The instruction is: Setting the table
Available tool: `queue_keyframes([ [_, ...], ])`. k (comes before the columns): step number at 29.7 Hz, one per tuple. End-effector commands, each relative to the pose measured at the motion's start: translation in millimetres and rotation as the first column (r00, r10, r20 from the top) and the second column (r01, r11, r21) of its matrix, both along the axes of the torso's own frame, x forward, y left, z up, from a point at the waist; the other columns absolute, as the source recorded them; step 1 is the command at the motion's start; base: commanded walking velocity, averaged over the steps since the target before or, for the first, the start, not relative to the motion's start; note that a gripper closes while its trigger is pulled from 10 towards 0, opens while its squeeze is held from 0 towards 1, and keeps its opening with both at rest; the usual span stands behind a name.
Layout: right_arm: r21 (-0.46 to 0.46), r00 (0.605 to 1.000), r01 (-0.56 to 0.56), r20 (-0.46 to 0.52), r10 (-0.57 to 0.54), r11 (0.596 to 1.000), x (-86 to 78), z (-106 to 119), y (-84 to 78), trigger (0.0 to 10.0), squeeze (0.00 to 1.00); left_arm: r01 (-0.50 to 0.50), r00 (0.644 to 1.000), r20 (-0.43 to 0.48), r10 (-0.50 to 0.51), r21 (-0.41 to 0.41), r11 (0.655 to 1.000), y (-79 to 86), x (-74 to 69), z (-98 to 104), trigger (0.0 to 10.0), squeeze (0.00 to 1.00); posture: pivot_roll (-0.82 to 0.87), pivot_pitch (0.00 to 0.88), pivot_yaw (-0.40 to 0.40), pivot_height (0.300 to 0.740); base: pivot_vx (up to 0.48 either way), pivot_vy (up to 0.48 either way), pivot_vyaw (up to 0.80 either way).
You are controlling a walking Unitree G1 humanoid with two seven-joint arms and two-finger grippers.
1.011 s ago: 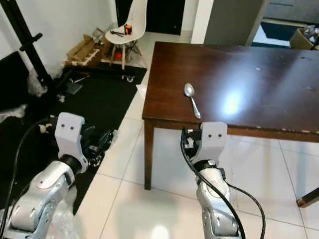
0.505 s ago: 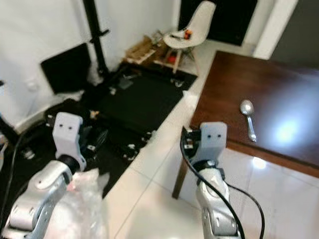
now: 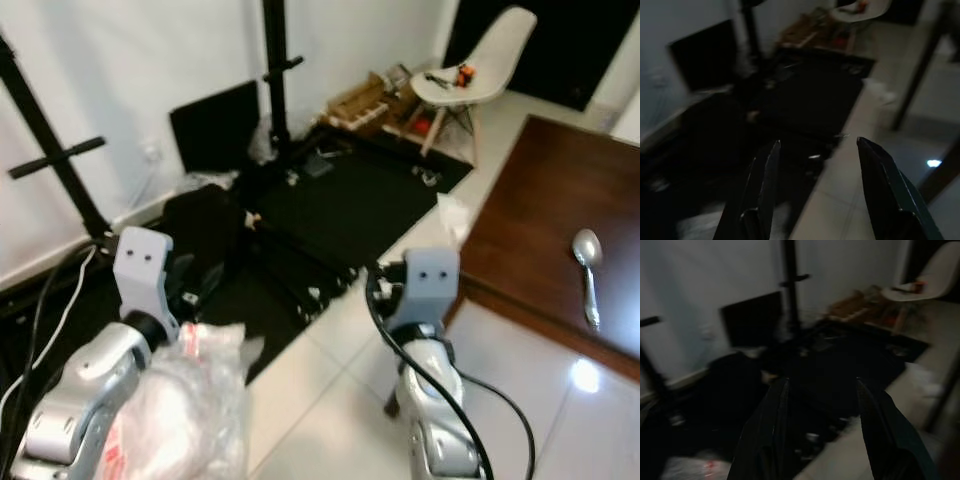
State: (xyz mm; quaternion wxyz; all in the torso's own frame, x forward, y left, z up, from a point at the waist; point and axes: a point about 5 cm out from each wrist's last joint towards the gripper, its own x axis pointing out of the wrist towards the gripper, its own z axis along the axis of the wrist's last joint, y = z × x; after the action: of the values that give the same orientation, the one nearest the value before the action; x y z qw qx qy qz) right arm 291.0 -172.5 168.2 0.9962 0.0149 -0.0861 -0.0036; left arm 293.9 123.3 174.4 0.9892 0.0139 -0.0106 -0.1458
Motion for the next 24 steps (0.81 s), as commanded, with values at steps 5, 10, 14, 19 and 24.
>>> queue_keyframes([
  [5, 0.017, 1.000, 0.014, -0.026, -0.013, 1.000, -2.4, -6.1, -3.3, 10.0, 0.00, -0.004, 1.000, -0.018, 0.004, 0.017, 1.000, 0.4, -0.6, -4.8, 10.0, 0.00, -0.10, 0.000, 0.076, 0.740, 0.000, 0.000, 0.00],
  [10, 0.017, 0.999, 0.014, -0.029, -0.014, 1.000, -2.5, -6.9, -3.4, 10.0, 0.00, -0.005, 1.000, -0.020, 0.006, 0.018, 1.000, 0.3, -0.5, -5.1, 10.0, 0.00, -0.10, 0.000, 0.076, 0.740, 0.000, 0.000, 0.00],
  [14, 0.016, 0.999, 0.013, -0.031, -0.013, 1.000, -2.6, -7.0, -3.5, 10.0, 0.00, -0.003, 1.000, -0.020, 0.003, 0.013, 1.000, -0.3, -0.9, -5.1, 10.0, 0.00, -0.10, 0.000, 0.074, 0.740, 0.000, 0.000, 0.00],
  [19, 0.017, 0.999, 0.013, -0.032, -0.012, 1.000, -2.5, -7.2, -3.3, 10.0, 0.00, 0.003, 1.000, -0.020, -0.003, 0.003, 1.000, -0.8, -1.9, -4.6, 10.0, 0.00, -0.09, 0.000, 0.074, 0.740, -0.323, 0.000, 0.00],
  [24, 0.017, 0.999, 0.011, -0.035, -0.011, 1.000, -2.4, -7.8, -3.0, 10.0, 0.00, 0.003, 1.000, -0.022, -0.003, 0.003, 1.000, -0.8, -2.6, -4.9, 10.0, 0.00, -0.09, 0.000, 0.074, 0.740, -0.480, 0.000, 0.00],
])
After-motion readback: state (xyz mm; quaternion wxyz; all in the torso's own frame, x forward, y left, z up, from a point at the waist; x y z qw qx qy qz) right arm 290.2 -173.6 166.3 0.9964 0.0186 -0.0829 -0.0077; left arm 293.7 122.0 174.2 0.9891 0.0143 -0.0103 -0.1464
